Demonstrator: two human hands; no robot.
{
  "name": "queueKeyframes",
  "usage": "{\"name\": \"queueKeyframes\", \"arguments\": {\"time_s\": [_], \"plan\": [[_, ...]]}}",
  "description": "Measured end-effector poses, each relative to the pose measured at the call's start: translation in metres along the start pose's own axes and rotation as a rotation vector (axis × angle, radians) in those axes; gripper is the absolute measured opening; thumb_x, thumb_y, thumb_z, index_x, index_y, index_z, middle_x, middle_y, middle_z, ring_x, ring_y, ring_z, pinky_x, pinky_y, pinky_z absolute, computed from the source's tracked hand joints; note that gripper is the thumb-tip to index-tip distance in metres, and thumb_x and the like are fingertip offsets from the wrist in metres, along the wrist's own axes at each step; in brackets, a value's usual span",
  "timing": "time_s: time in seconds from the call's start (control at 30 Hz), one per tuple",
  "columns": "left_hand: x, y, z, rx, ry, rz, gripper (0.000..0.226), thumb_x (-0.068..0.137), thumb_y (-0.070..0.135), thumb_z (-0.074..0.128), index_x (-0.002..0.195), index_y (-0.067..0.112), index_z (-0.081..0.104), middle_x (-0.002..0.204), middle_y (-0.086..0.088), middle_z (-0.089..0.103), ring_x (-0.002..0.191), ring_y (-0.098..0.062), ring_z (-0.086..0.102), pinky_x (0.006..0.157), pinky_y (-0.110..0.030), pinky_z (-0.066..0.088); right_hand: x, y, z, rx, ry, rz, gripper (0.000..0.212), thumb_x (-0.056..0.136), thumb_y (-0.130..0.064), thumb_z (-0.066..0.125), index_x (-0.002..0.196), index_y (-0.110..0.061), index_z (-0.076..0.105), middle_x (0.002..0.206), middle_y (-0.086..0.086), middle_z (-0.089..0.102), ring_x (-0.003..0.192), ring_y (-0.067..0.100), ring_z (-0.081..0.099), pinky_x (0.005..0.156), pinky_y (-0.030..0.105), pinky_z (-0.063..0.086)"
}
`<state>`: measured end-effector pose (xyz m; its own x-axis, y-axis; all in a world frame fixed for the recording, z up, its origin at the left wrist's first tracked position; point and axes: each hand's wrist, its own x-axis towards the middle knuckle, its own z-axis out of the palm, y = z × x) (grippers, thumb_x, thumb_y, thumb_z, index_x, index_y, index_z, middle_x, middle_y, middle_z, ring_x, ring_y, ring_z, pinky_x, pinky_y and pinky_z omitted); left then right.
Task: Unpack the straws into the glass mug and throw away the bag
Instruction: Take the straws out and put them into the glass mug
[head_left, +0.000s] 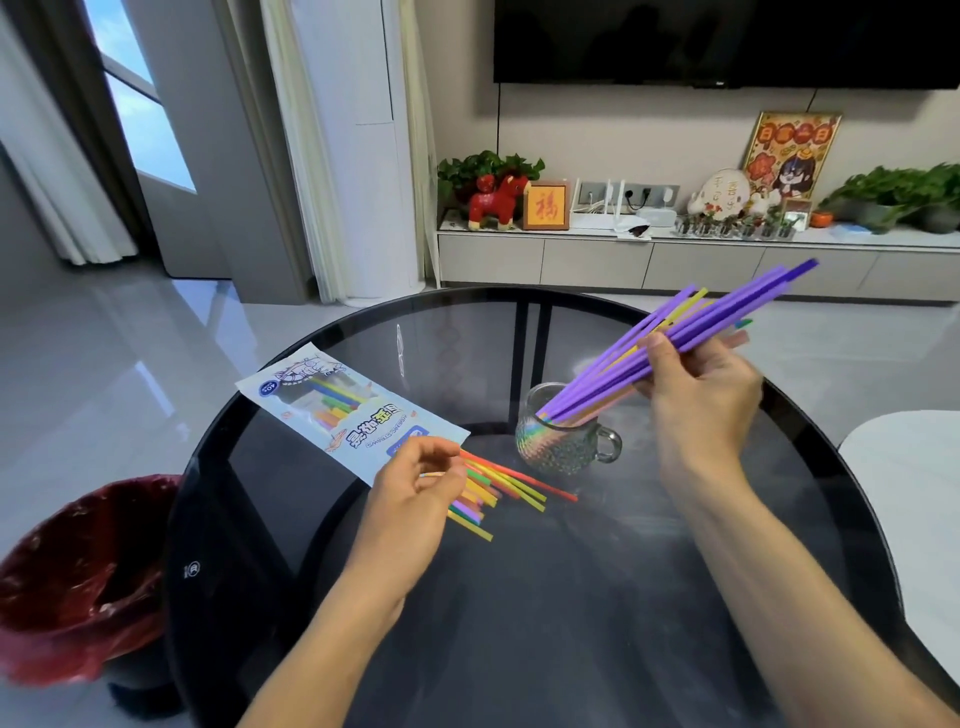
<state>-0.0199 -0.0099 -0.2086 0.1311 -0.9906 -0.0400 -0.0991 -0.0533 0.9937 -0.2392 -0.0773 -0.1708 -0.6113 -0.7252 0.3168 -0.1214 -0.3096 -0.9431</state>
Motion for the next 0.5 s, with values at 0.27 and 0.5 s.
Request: {"name": "queueKeyframes", "arguments": {"time_s": [0.27, 0.5], "plan": [[0.001, -0.002, 0.010, 0.008, -0.018, 0.057, 0.011, 0.092, 0.009, 0.060, 0.093, 0.019, 0.064, 0.086, 0.007, 0.070, 0.071, -0.004, 0.066, 0.062, -0.011, 0.050, 0.003, 0.039, 0.027, -0.259, -0.048, 0.030, 0.023, 0.083, -0.026, 0.066, 0.068, -0.009, 0.066, 0.065, 0.006, 0.070, 0.066, 0.033, 0.070, 0.066, 0.051, 0.059], [0.012, -0.019, 0.009, 0.489, -0.020, 0.227, 0.013, 0.091, 0.017, 0.058, 0.101, 0.026, 0.059, 0.106, 0.013, 0.065, 0.093, 0.003, 0.057, 0.077, -0.010, 0.042, 0.005, 0.034, 0.010, -0.478, -0.182, -0.015, 0.047, 0.087, -0.049, 0.059, 0.060, -0.011, 0.066, 0.057, 0.003, 0.070, 0.059, 0.027, 0.070, 0.067, 0.045, 0.059]]}}
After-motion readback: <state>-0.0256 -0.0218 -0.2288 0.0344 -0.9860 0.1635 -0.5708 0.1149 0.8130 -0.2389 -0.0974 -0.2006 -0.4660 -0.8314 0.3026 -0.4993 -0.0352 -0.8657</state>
